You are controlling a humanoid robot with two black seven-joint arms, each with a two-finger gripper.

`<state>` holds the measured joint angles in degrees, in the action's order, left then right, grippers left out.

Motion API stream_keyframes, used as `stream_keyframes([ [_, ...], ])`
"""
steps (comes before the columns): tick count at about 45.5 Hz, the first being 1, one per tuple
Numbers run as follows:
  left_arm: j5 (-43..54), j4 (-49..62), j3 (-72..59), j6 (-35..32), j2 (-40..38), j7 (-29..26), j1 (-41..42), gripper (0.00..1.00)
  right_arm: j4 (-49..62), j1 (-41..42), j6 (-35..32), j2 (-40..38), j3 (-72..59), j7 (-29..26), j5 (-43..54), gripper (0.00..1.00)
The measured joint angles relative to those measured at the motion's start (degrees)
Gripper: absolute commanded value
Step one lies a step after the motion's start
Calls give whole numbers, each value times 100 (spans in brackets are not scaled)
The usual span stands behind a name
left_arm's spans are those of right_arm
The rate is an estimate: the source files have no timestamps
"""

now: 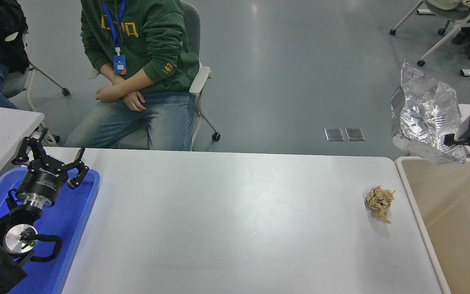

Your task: Clean the table surface

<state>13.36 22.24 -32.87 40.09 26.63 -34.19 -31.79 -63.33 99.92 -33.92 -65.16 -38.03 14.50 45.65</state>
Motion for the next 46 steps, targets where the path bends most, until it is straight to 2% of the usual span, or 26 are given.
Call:
stream_keyframes([
  [7, 0, 1, 0, 0, 0, 0, -1, 100, 773, -522, 32, 150, 145, 5, -65, 0],
  [24, 0, 1, 0, 2, 0, 0, -2, 100, 2873, -2378, 223, 790, 852, 8, -526, 0],
  [46, 0, 0, 0, -3, 0, 0, -2, 100, 5927, -4779, 628, 2450, 1086, -17, -1931, 0],
])
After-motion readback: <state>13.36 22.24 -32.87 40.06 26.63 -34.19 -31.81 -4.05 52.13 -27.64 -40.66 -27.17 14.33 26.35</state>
